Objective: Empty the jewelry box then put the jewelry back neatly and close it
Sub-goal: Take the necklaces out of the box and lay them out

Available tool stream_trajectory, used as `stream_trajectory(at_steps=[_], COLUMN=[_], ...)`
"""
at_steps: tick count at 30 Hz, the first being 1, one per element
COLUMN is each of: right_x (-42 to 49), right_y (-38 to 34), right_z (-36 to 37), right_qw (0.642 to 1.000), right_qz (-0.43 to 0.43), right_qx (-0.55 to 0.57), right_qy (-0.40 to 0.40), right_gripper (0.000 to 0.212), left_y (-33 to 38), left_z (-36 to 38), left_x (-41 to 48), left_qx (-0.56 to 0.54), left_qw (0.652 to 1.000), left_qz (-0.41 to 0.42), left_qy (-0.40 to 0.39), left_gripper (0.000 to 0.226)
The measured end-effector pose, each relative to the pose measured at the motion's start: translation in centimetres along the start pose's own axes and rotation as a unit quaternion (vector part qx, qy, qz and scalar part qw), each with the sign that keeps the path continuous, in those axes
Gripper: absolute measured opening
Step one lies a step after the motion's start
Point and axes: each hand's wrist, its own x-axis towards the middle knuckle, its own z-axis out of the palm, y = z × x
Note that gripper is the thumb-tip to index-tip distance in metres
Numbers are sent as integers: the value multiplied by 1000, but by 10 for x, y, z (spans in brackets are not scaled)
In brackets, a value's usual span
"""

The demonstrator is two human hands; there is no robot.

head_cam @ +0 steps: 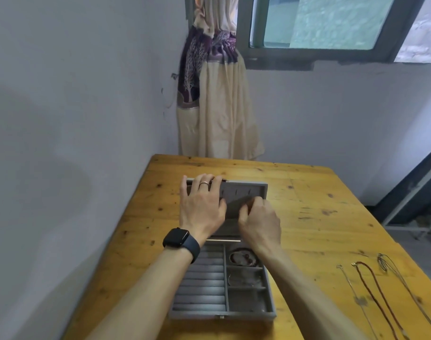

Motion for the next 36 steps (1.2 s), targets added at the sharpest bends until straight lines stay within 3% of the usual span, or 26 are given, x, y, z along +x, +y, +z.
stream_trajectory(at_steps=[5,12,15,17,20,23,25,30,36], right_x=[7,17,20,16,19,26,22,11,-14], right_y=[4,-10,-15,-21,-29,-33,-32,-18,-4], right_z=[-16,-32,-37,-38,-40,-47,-46,-41,-53], right_qw=[990,955,871,826,803,775,778,829,905], right_qz=[15,100,210,263,289,315,313,251,61], right_qx=[136,276,428,466,475,516,520,493,407], right_qy=[36,-50,-117,-175,-215,-183,-161,-86,-105], right_gripper=[11,13,14,20,23,19,21,10,12], left_y=[-1,2,1,3,5,4,3,3,1], left_z=[-3,-4,-5,-6,-6,-8,-9,-11,-19], left_x=[-2,-5,-4,-5,-6,-6,-7,-8,-6], left_qx=[3,4,0,-2,2,3,3,4,-52], left_qw=[1000,1000,1000,1000,1000,1000,1000,1000,998], left_qz=[2,1,2,-2,-3,2,2,11,4], left_qy=[-8,-3,-11,-12,-9,-20,-19,-20,-43], left_gripper=[56,56,56,57,58,59,59,61,61])
